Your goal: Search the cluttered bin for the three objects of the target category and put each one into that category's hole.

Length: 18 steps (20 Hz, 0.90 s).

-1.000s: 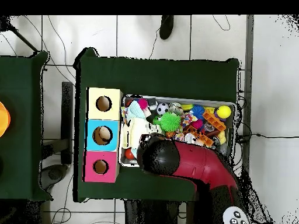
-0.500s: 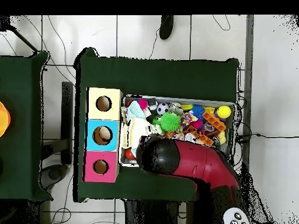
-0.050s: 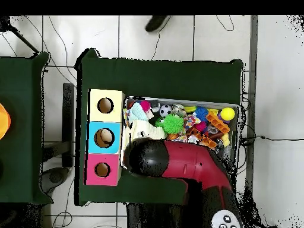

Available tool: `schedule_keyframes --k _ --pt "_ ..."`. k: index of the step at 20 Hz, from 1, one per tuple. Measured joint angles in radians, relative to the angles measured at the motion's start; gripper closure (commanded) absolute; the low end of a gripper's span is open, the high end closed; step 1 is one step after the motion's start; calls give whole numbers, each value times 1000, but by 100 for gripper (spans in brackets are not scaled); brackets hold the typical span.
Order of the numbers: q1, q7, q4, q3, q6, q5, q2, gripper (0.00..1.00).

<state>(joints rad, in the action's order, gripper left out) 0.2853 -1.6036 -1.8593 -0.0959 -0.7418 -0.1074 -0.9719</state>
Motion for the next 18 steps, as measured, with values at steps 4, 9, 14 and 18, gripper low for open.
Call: schedule_keyframes --k 4,9,14,18 --pt "-40 0 15 0 -10 0 -4 100" --pt "-86 0 29 0 -10 5 -6 100" --pt "-125 0 31 0 -10 13 -4 100" --pt "-151 0 33 0 -10 18 8 100"
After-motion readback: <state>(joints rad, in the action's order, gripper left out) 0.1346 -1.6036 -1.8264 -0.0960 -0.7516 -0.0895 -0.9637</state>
